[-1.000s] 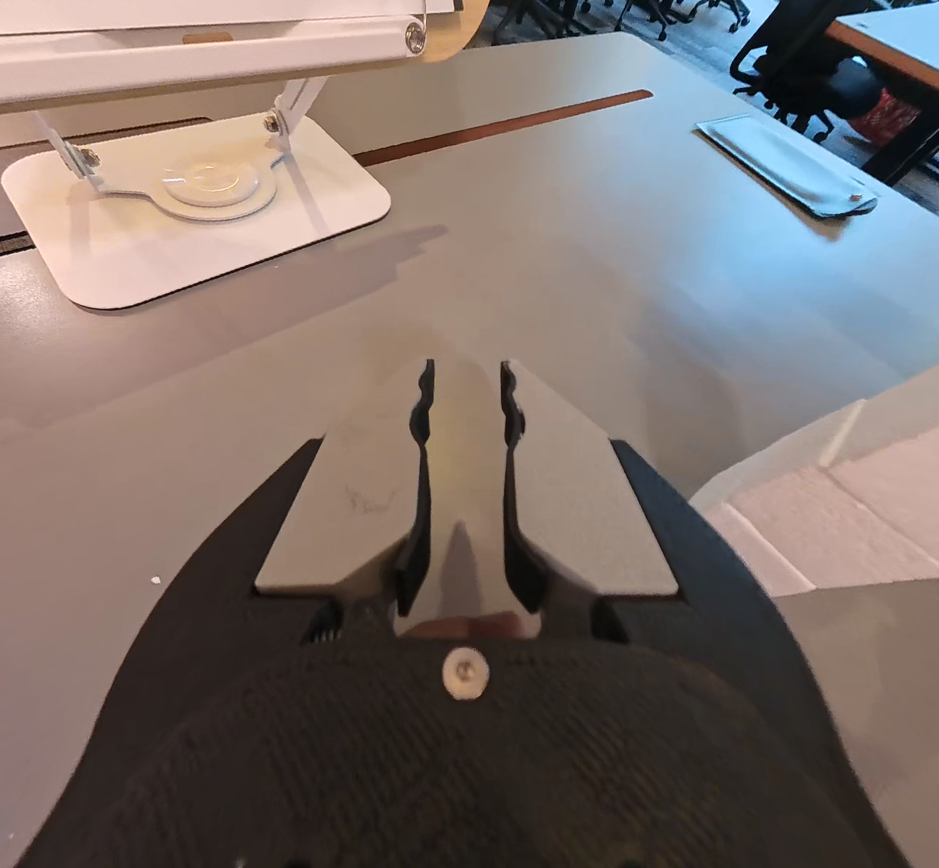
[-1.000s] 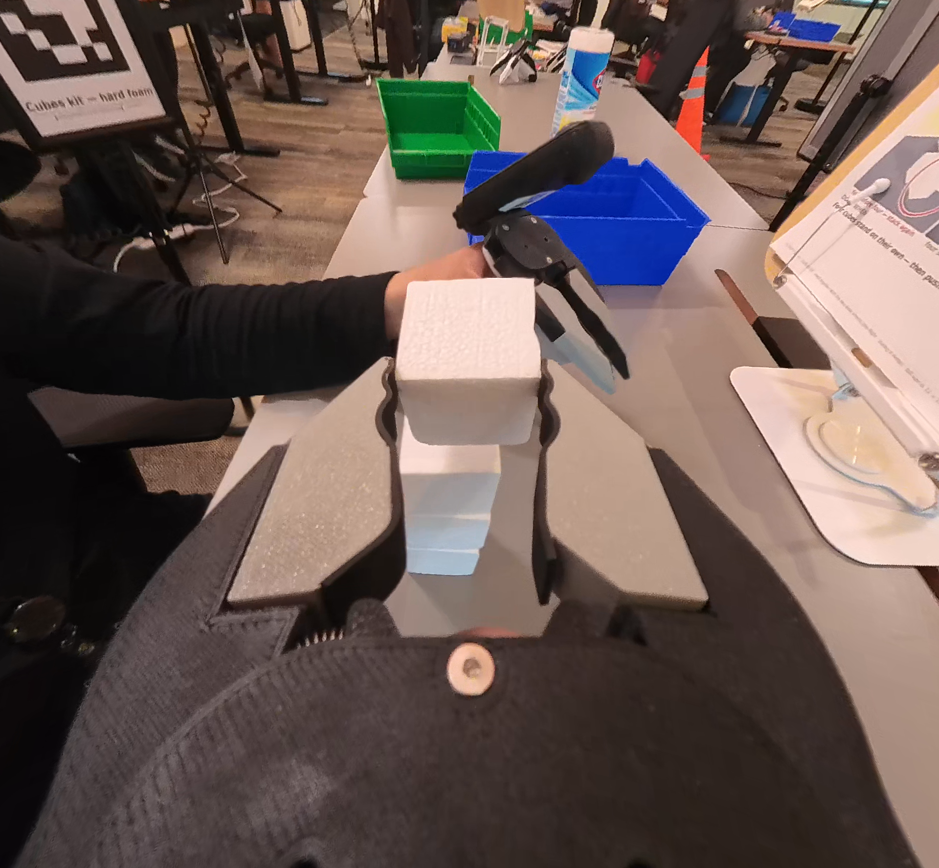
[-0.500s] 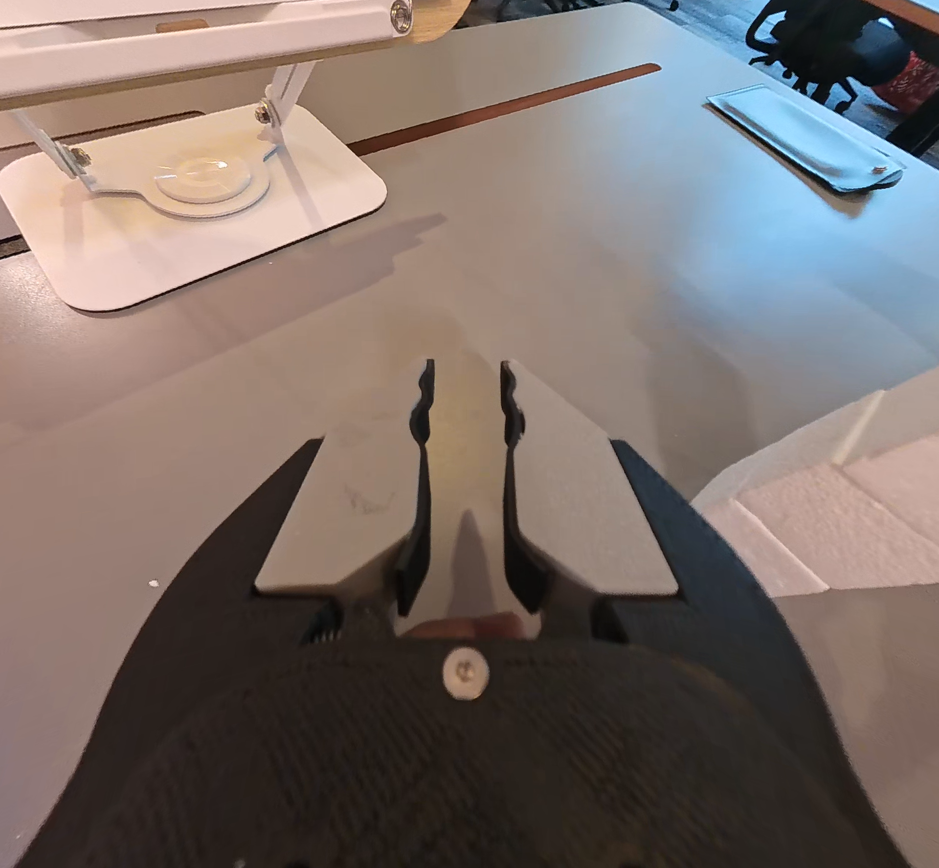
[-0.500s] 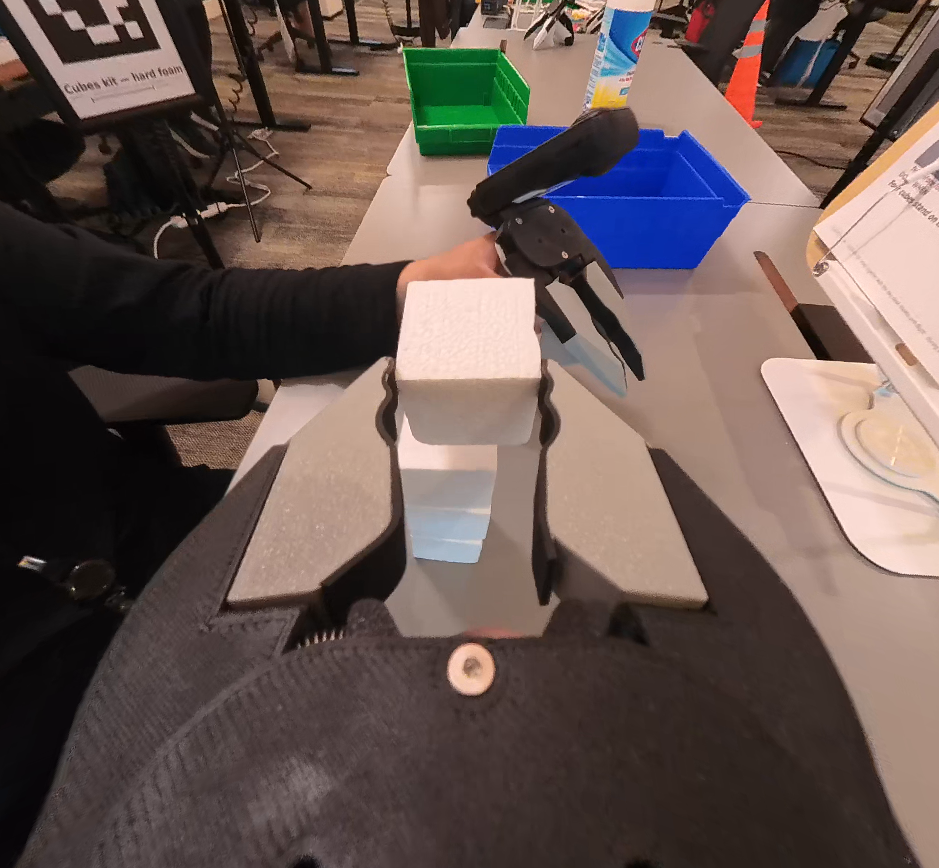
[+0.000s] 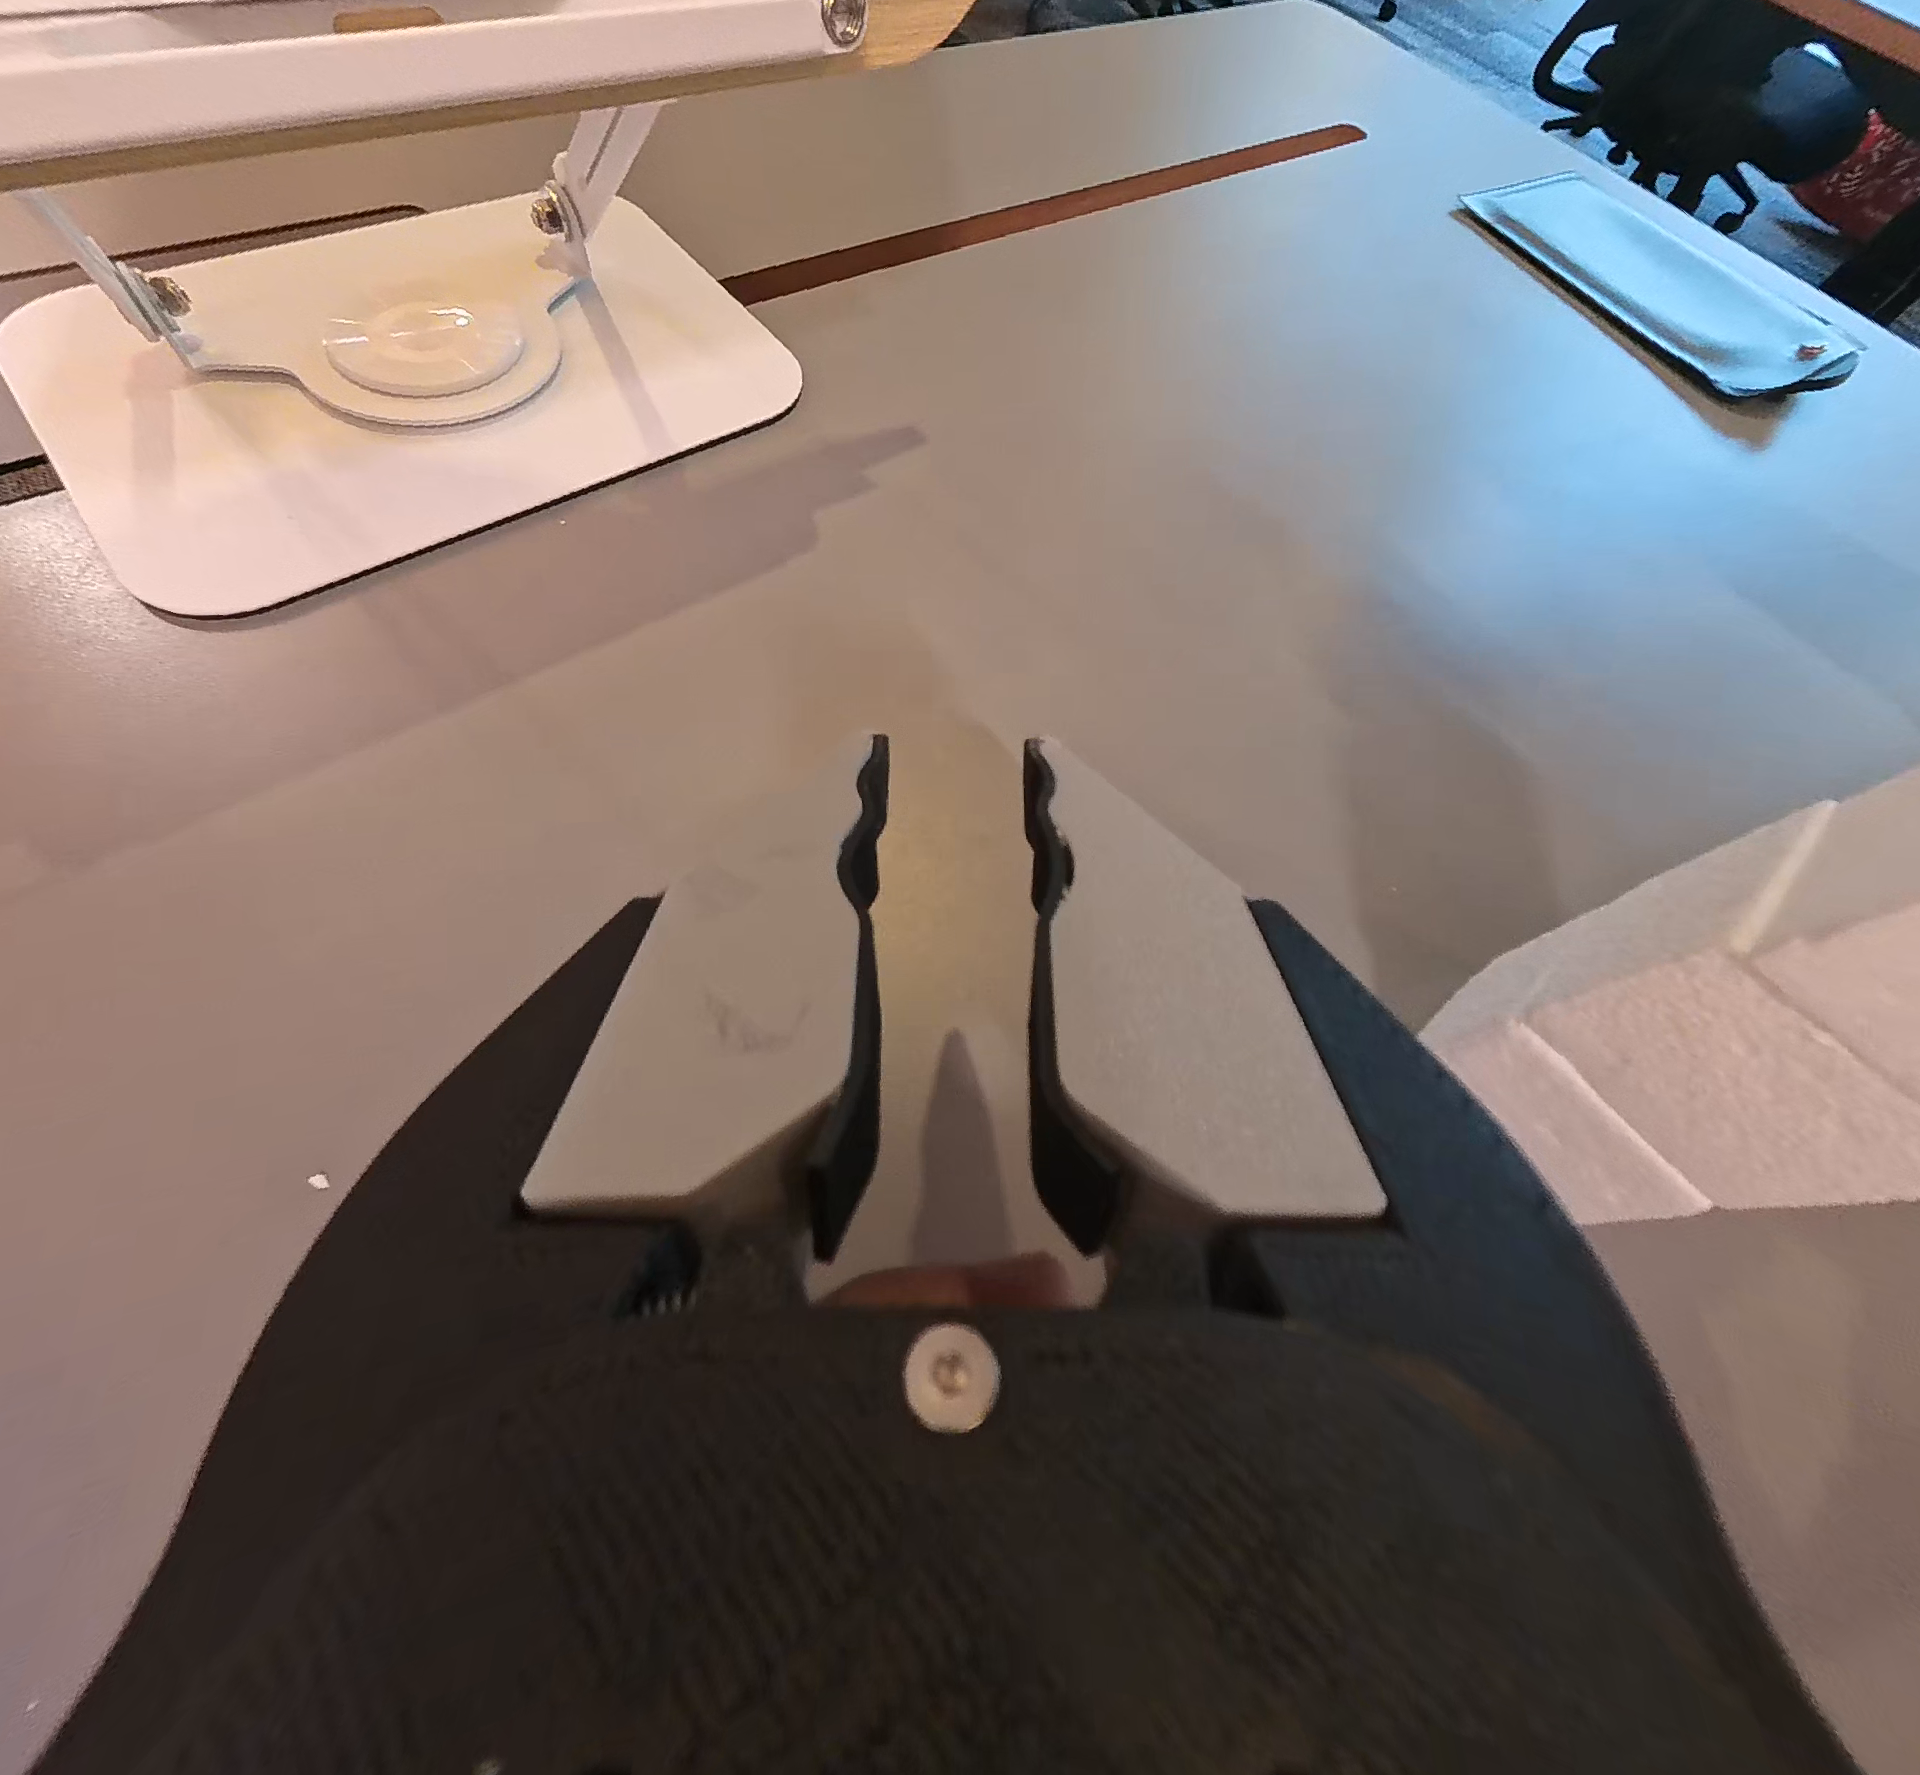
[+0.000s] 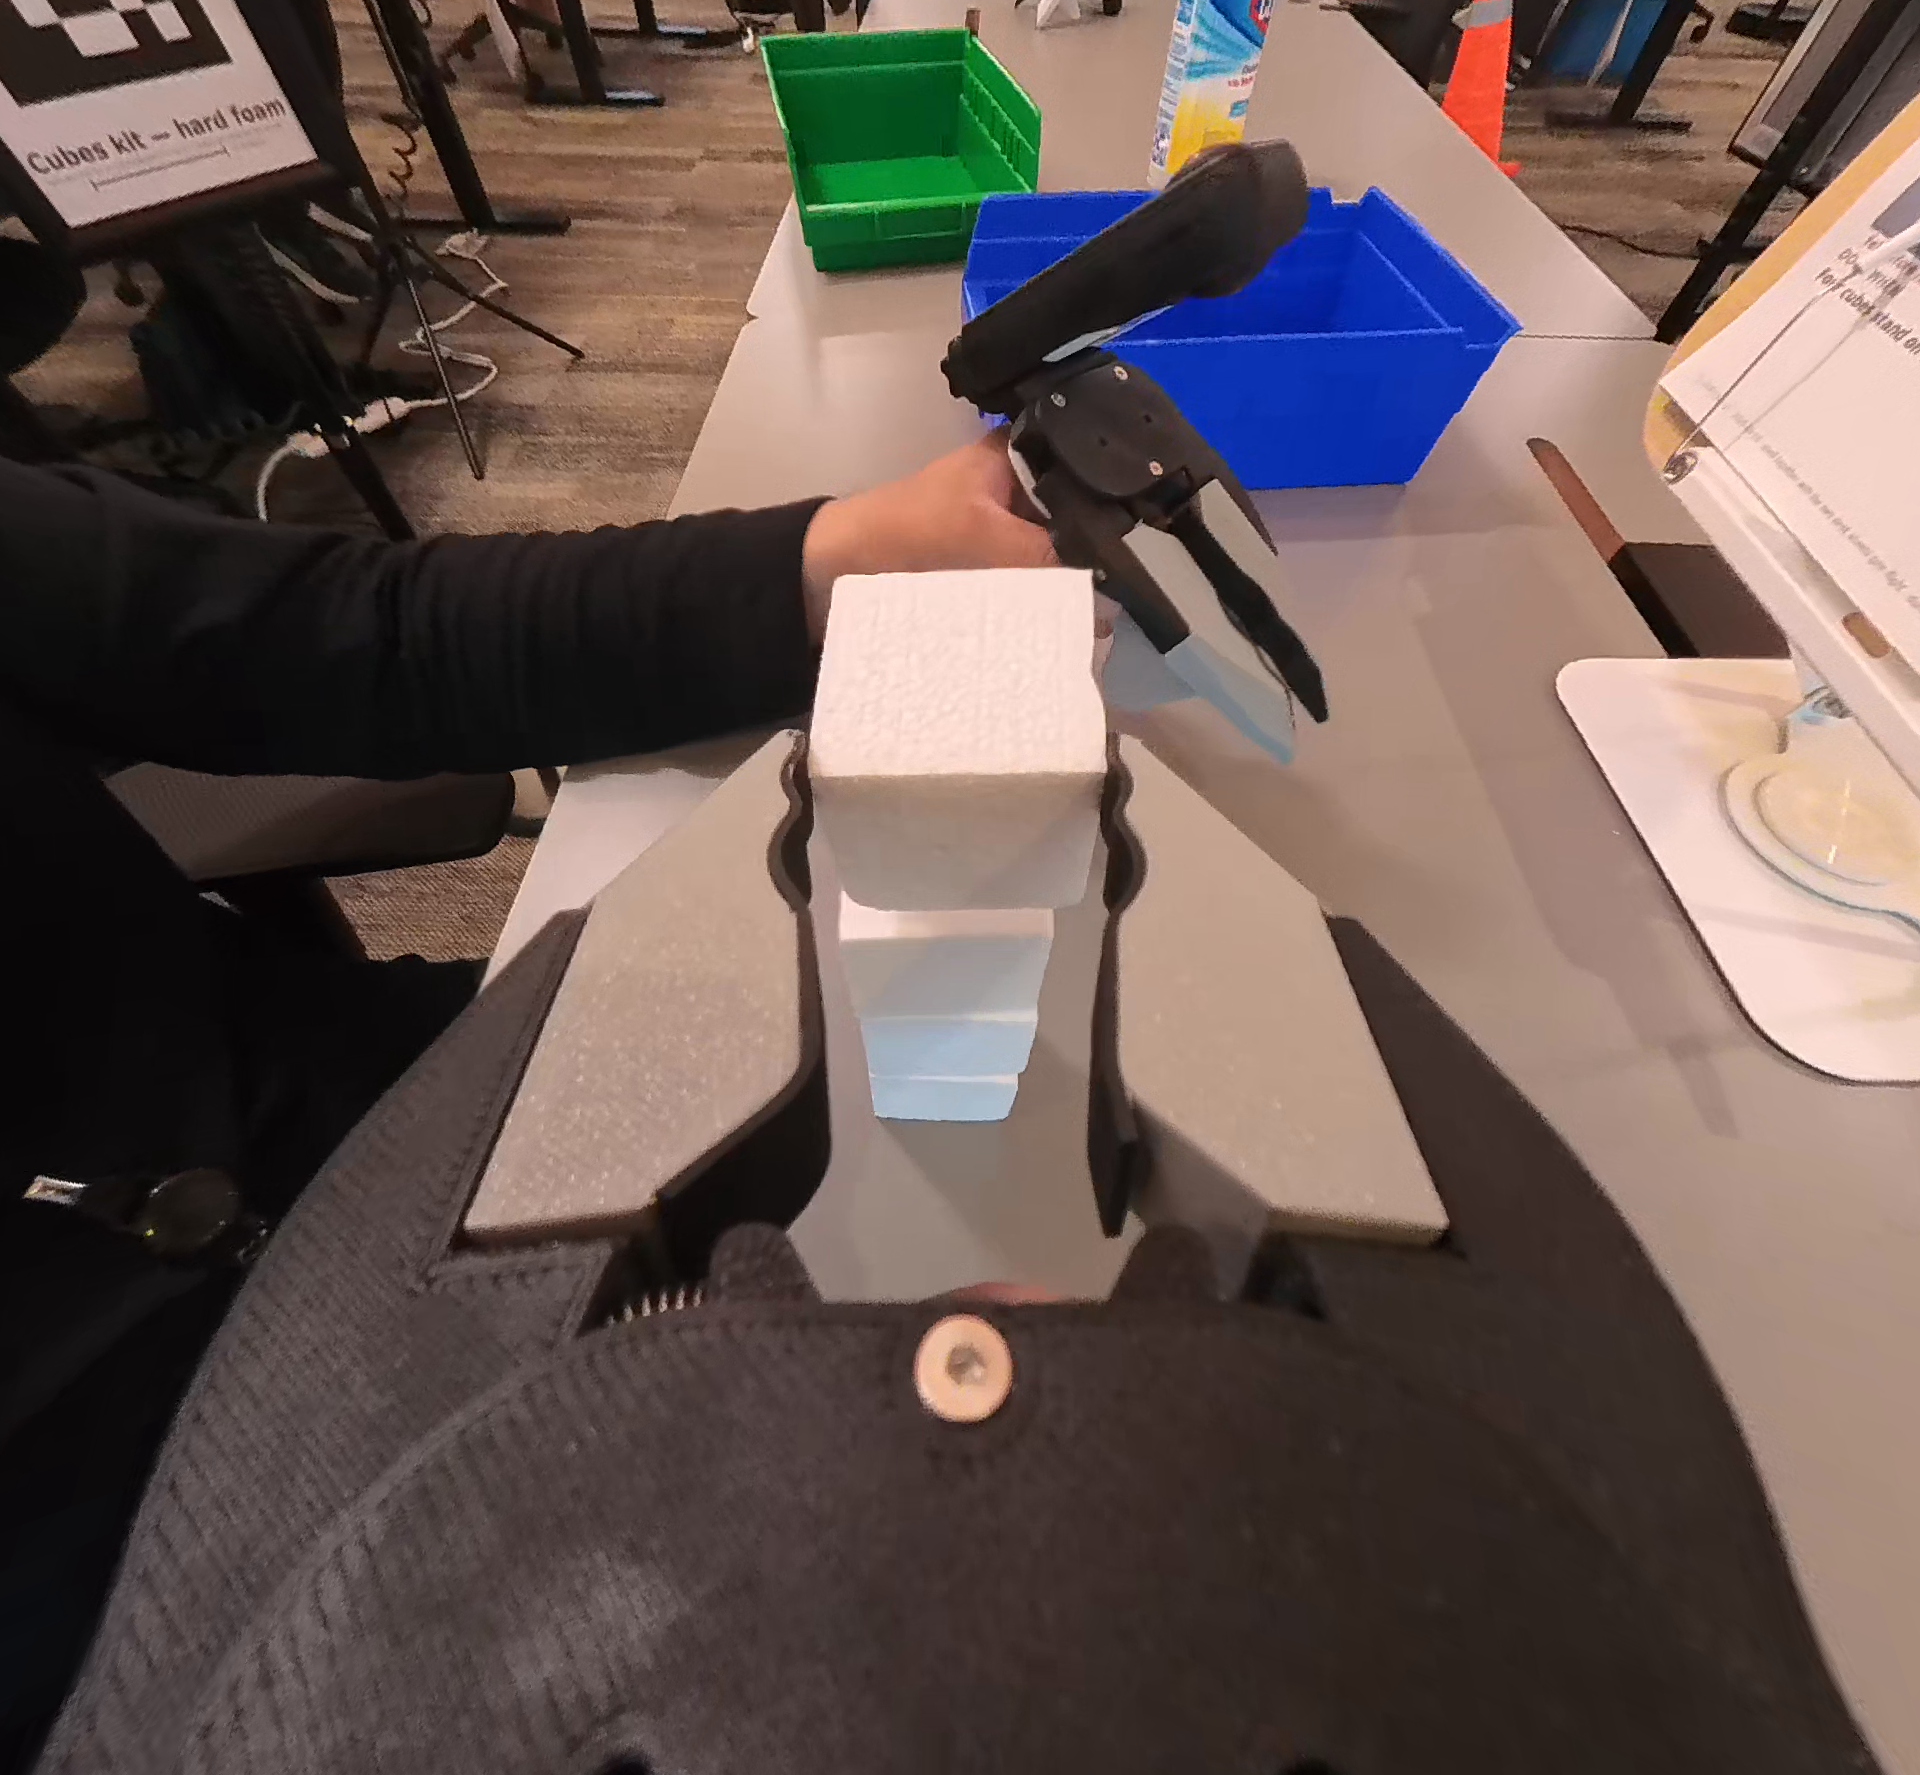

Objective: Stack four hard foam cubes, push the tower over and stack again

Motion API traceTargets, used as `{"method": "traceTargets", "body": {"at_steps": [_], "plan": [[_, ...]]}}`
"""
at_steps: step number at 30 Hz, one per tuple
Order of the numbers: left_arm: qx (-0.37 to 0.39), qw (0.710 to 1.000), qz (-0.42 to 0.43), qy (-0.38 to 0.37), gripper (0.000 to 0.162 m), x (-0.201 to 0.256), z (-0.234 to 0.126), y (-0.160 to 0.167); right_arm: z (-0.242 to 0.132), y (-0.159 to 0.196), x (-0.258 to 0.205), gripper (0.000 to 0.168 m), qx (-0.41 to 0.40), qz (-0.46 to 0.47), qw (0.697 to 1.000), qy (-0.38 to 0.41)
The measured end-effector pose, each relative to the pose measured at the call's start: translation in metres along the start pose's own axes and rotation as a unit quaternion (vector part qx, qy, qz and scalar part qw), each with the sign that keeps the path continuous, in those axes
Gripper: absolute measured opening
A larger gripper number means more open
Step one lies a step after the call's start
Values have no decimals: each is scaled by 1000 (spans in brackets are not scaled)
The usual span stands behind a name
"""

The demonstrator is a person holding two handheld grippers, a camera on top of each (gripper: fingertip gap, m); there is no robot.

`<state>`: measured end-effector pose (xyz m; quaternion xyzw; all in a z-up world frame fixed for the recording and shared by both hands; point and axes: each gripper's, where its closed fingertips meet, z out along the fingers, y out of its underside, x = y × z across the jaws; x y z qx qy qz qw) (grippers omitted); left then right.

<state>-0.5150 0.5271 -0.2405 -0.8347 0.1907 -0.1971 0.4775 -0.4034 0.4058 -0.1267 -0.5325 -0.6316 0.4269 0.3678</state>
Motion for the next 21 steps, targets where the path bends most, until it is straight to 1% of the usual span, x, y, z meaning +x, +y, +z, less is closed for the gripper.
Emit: {"method": "traceTargets", "body": {"at_steps": [3, 6, 12, 16, 21], "plan": [[7, 1000, -1, -2, 23, -1, -2, -2, -2, 3, -1, 54, 23, 10, 1000, 2], [12, 1000, -7, 2, 24, -1, -4, -4, -4, 6, -3, 53, 25, 29, 999, 1], [5, 1000, -5, 3, 24, 0, -1, -1, -6, 1, -6, 53, 24, -2, 999, 22], [-2, 1000, 1, 2, 24, 2, 0, 1, -4, 1, -5, 54, 27, 11, 1000, 9], [3, 1000, 1, 2, 24, 2, -2, -2, -1, 5, -3, 54, 21, 12, 1000, 11]]}}
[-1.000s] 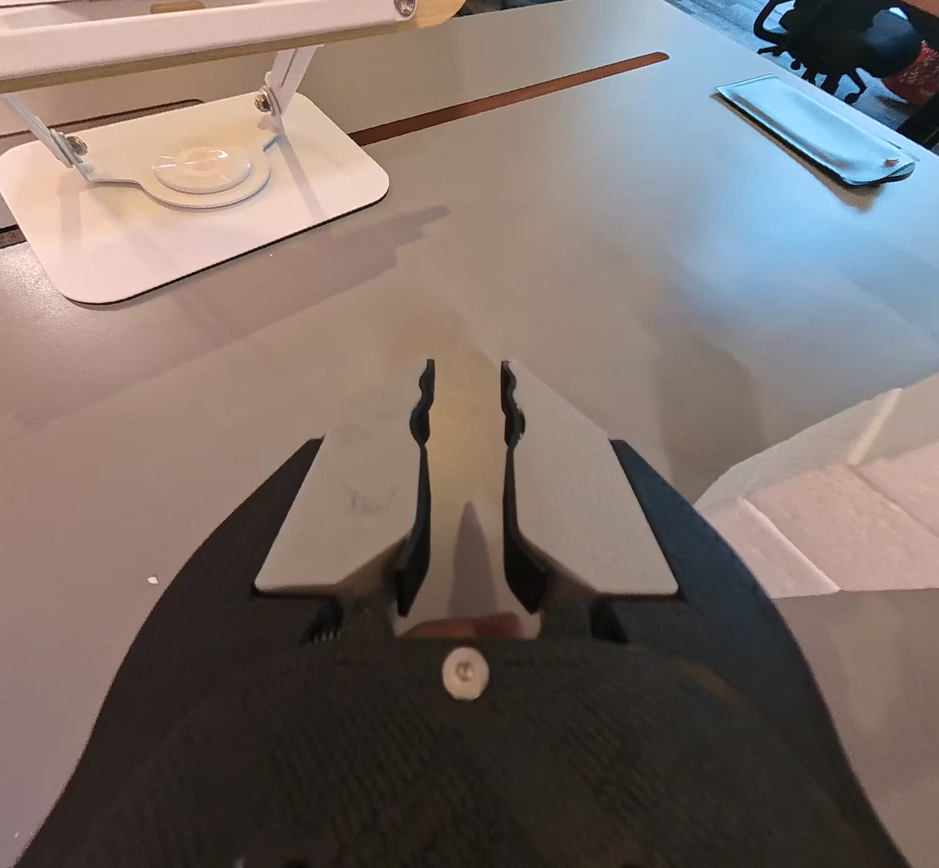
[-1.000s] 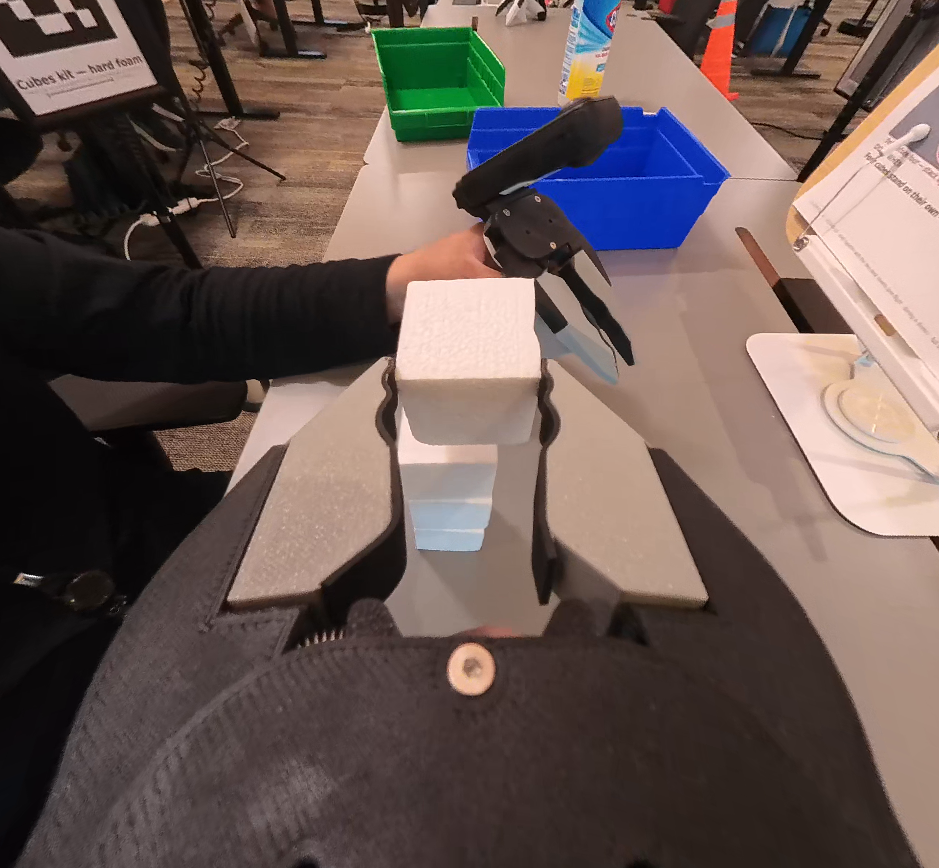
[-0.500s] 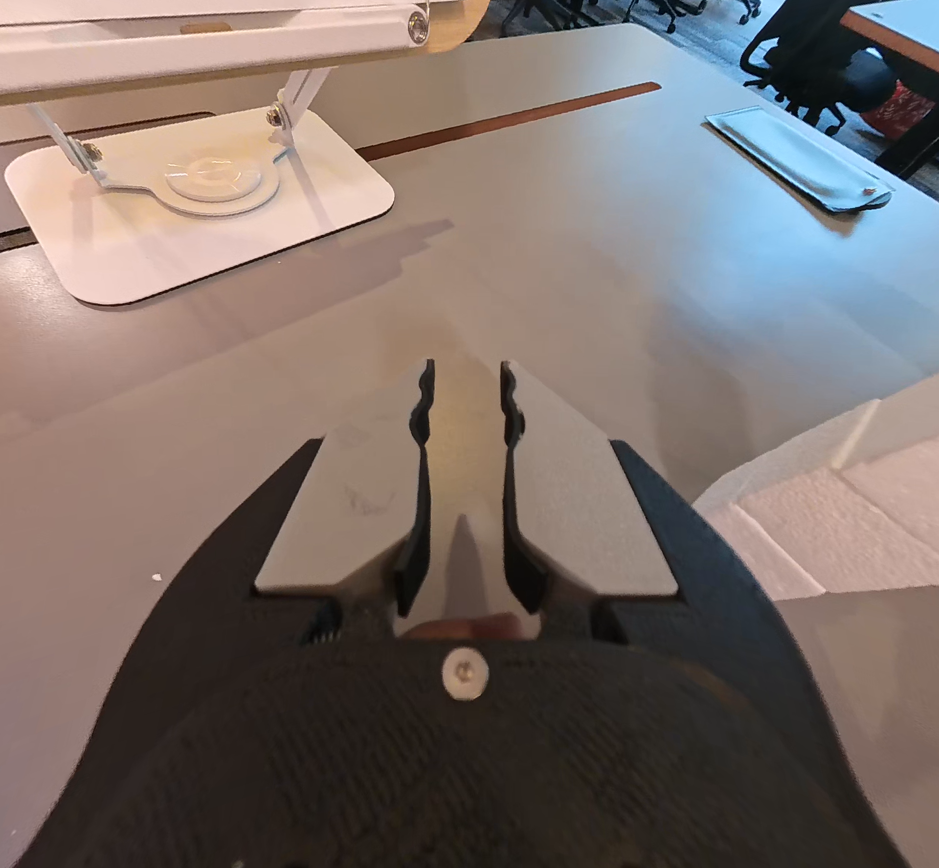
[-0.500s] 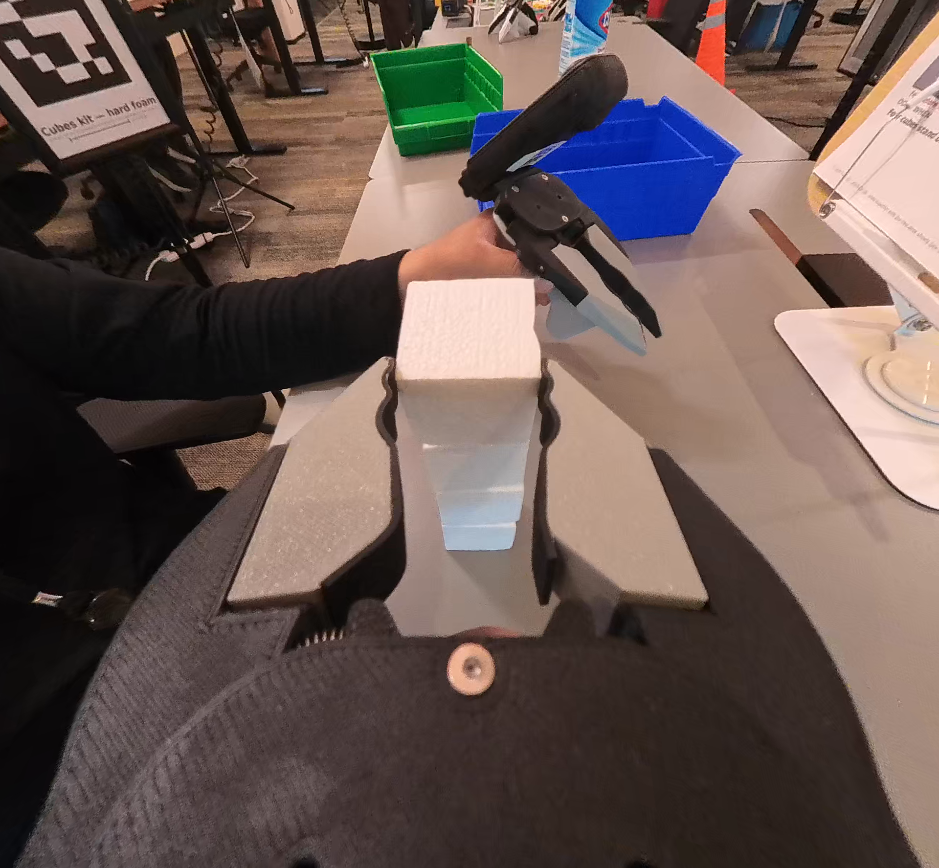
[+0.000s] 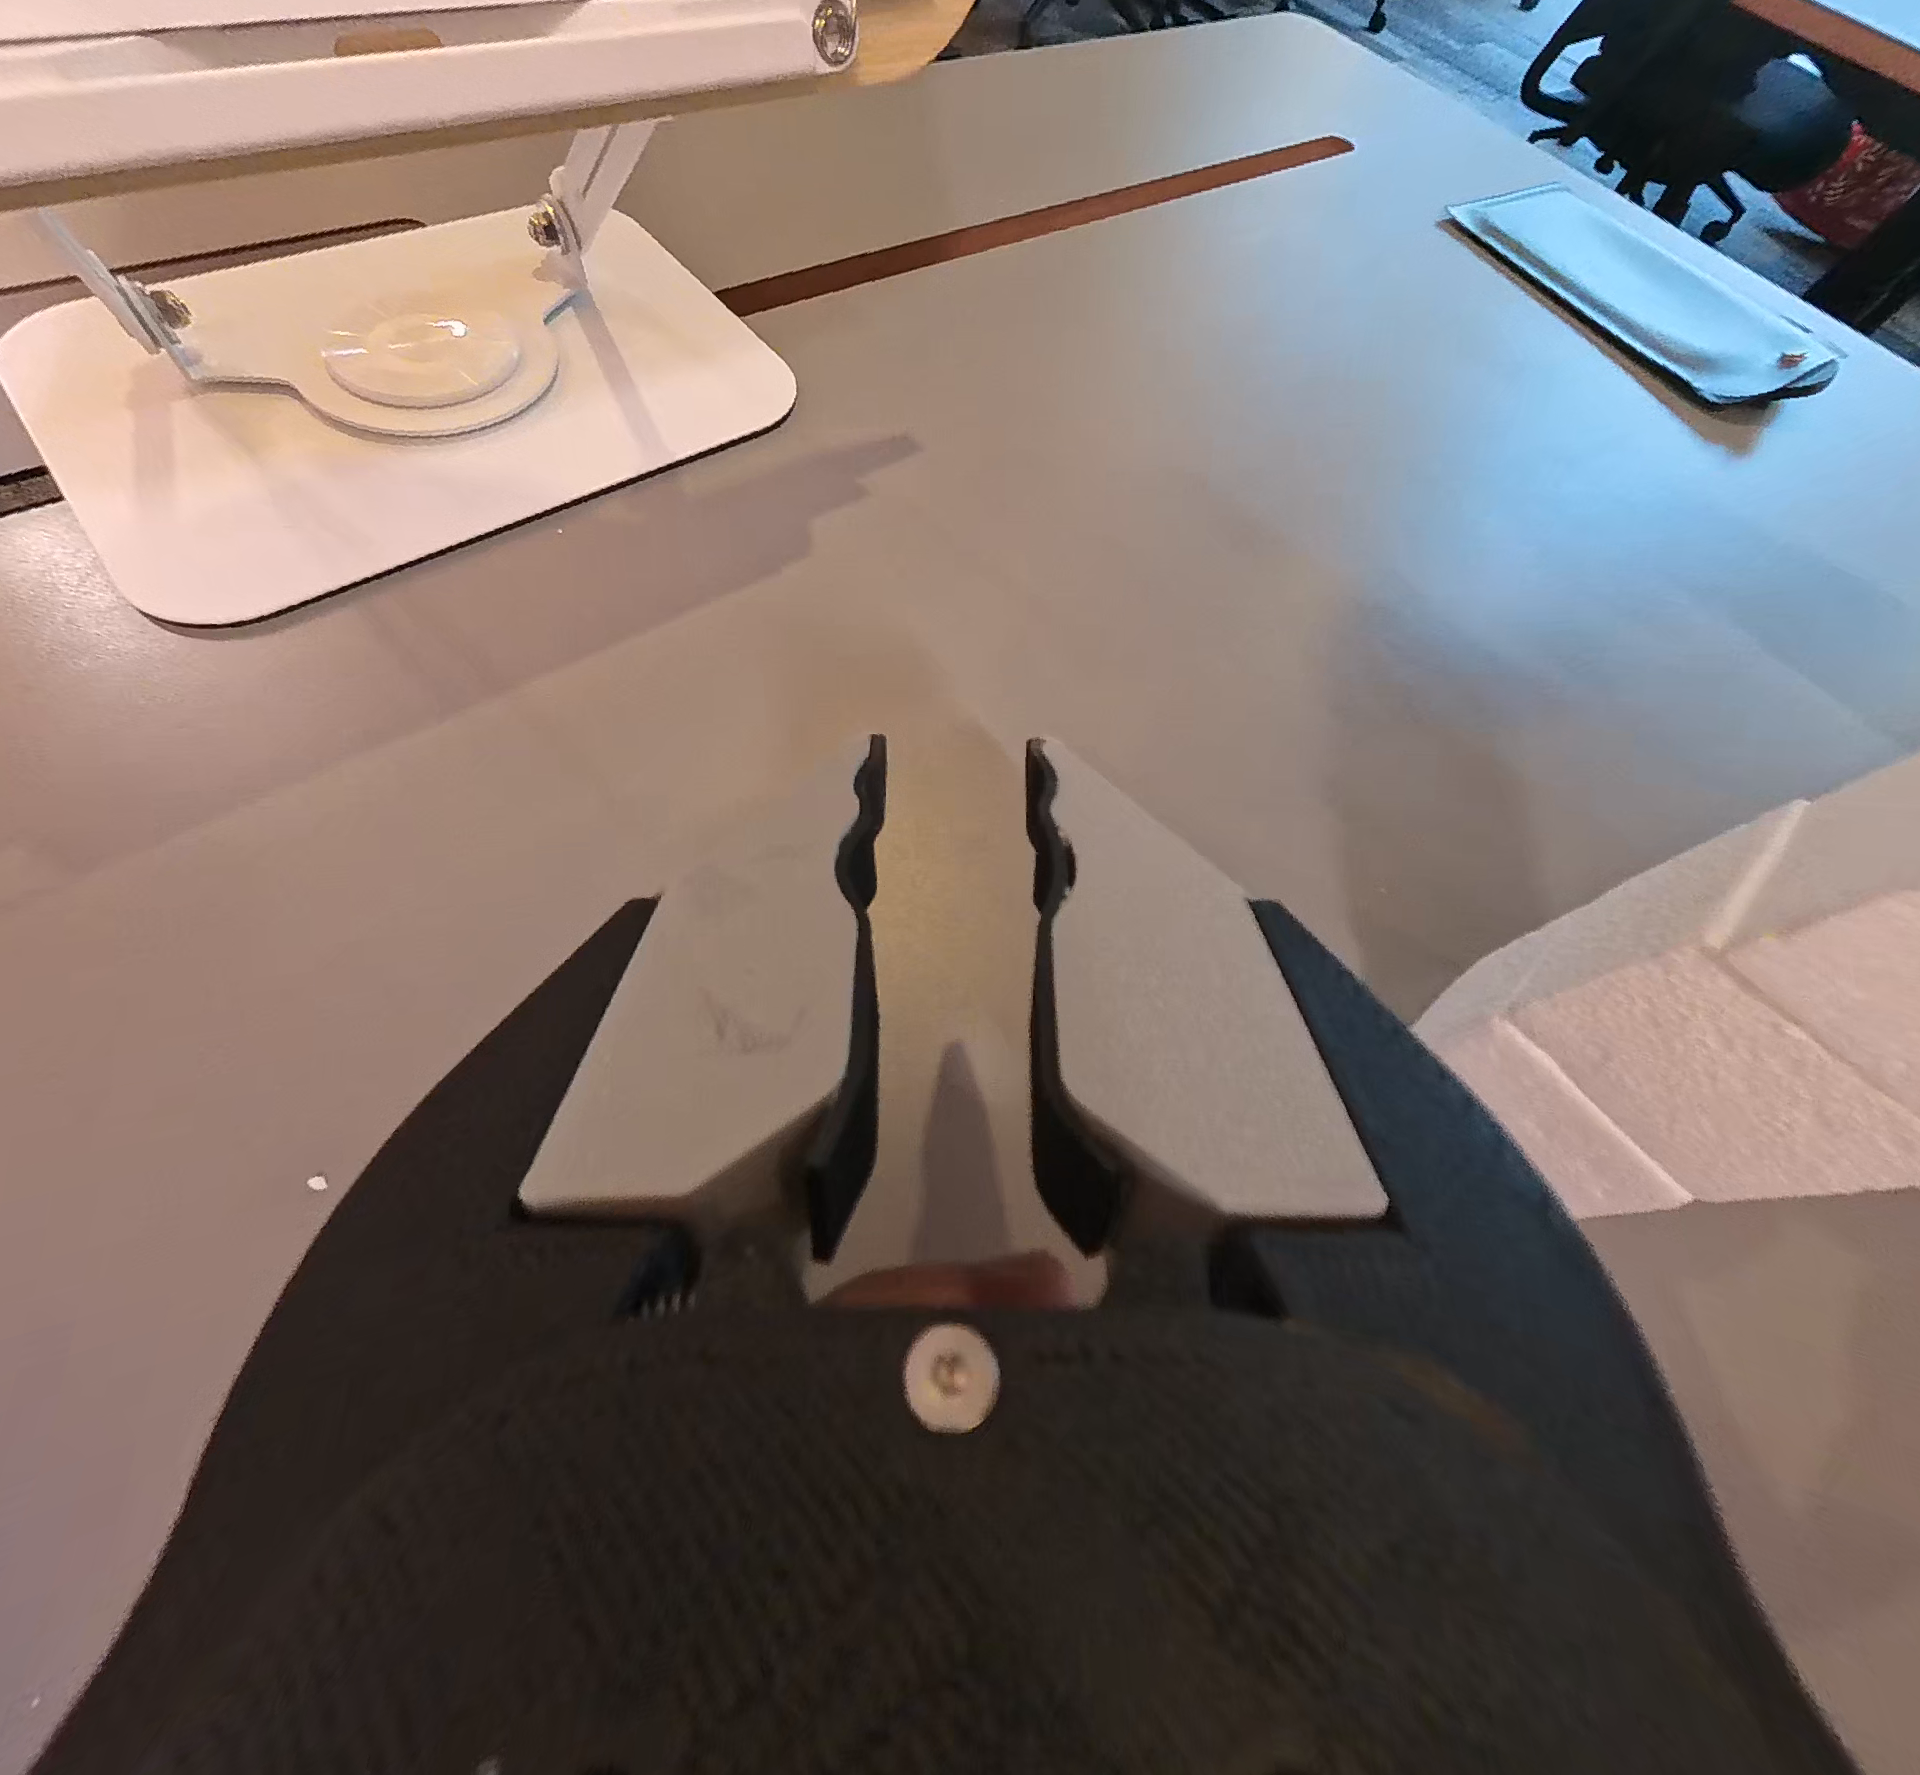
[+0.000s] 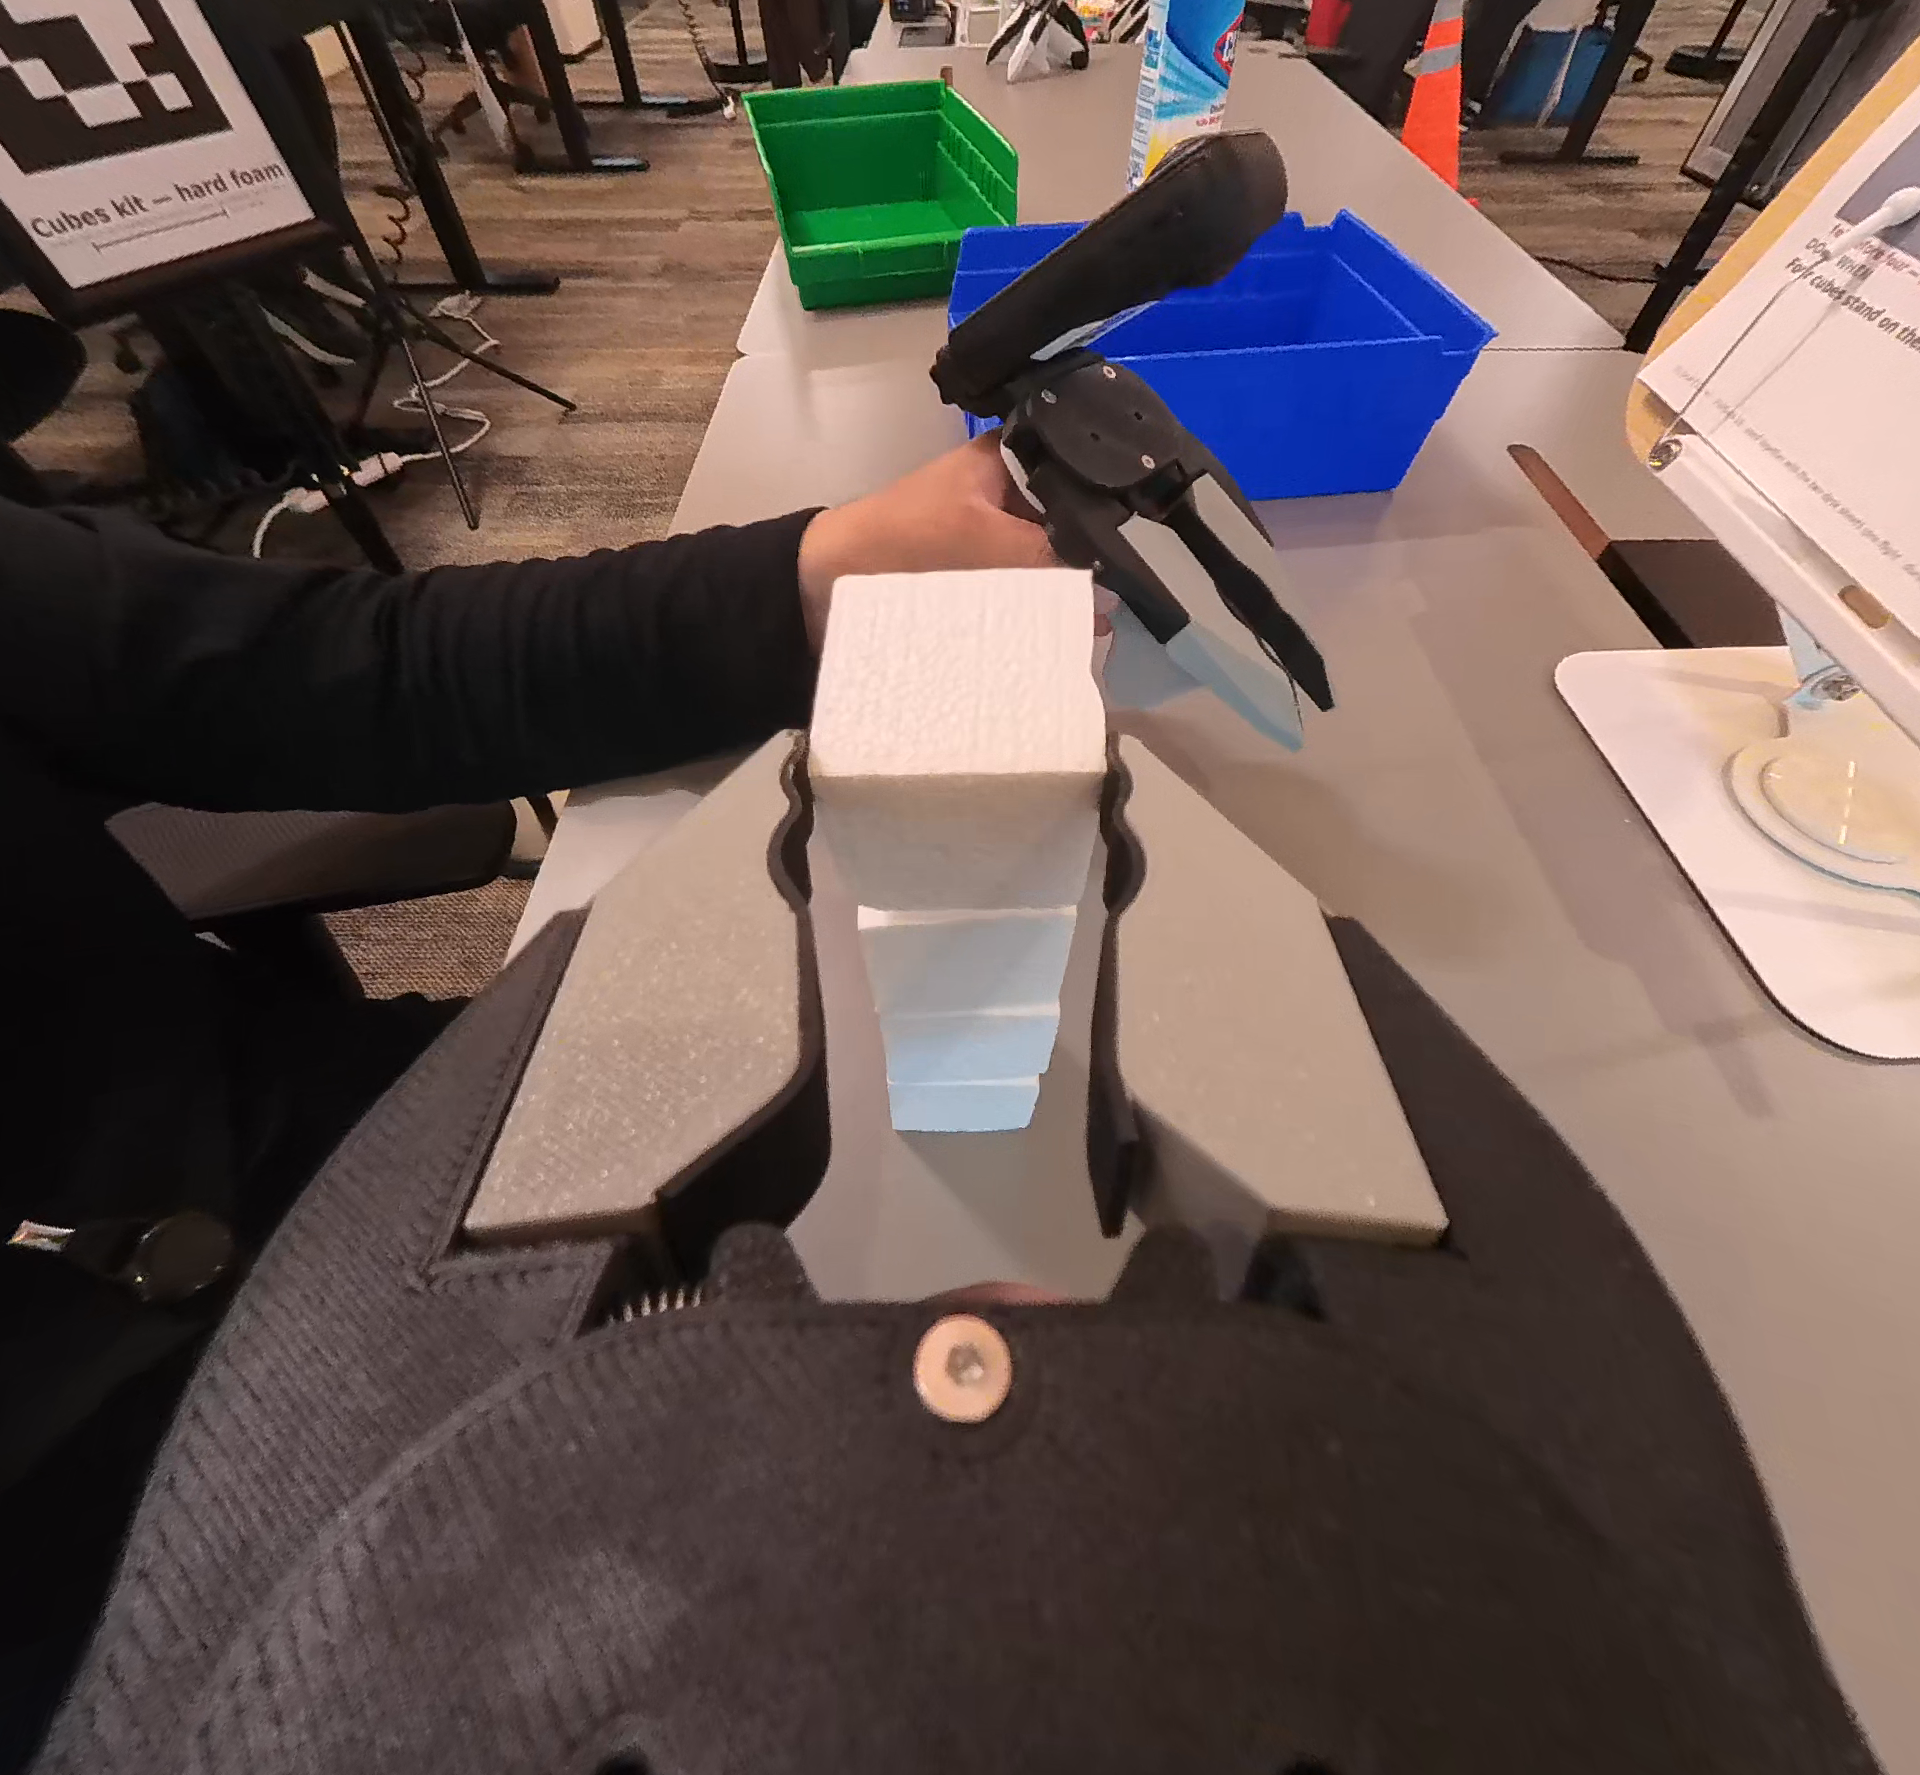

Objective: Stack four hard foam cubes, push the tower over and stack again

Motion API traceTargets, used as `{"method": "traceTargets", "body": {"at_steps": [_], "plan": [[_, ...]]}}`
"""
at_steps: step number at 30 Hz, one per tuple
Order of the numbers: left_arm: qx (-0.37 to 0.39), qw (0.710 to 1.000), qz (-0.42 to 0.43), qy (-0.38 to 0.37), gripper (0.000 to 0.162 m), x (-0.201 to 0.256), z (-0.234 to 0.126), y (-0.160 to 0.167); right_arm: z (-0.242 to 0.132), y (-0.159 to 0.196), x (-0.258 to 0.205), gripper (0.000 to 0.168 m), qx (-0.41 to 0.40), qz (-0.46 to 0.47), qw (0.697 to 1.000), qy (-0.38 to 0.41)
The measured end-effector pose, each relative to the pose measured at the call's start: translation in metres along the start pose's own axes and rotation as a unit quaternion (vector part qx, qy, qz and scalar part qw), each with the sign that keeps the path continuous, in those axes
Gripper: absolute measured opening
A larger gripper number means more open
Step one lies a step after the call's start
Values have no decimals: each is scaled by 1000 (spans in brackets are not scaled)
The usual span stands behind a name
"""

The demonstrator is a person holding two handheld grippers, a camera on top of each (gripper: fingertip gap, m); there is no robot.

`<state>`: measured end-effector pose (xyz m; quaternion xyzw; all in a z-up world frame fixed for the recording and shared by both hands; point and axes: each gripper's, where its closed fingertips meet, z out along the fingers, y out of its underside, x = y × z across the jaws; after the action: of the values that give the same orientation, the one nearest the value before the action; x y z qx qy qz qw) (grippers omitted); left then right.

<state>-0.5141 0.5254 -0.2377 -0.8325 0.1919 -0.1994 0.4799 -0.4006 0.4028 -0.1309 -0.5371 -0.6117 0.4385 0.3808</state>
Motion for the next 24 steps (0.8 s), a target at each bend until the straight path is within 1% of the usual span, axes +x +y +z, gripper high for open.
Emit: {"method": "traceTargets", "body": {"at_steps": [15, 24], "plan": [[-5, 1000, 1, -1, 25, 0, 2, 2, 4, 6, -3, 54, -12, 2, 1000, -4], [-7, 1000, 4, -1, 25, 0, 2, 2, 4, 6, -3, 54, -6, 8, 1000, -7]]}}
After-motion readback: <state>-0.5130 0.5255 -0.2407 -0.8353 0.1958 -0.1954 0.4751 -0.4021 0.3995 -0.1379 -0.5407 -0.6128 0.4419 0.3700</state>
